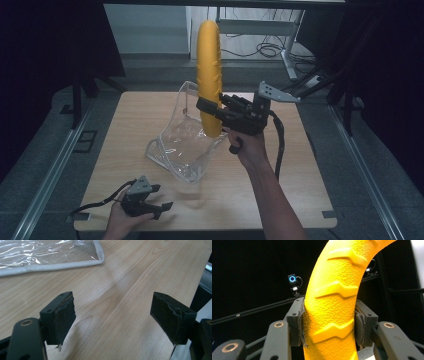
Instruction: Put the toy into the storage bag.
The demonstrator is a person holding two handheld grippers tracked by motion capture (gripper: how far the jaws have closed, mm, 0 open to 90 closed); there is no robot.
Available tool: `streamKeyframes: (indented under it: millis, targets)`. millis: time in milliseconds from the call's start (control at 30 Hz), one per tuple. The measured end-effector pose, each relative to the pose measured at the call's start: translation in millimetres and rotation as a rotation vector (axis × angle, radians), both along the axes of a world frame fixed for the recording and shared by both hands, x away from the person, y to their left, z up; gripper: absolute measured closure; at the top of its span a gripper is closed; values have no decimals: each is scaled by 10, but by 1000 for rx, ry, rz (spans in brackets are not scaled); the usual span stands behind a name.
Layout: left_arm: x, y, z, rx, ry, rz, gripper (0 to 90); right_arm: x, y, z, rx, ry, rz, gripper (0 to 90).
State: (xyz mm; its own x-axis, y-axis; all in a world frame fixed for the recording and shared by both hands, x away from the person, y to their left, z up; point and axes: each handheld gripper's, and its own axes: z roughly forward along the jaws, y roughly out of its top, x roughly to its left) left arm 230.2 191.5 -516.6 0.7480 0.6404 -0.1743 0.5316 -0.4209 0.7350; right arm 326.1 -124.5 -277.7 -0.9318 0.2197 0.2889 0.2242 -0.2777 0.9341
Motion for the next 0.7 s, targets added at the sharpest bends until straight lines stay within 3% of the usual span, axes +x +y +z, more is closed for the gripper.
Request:
streamKeyframes:
  millis: [267, 700]
  targets:
    - [-4, 1, 0, 2, -1, -3, 197, 24, 193, -57, -2, 19, 33, 512]
    - [-1, -5, -9, 6, 2, -6, 197, 57, 319, -161, -8, 43, 54, 512]
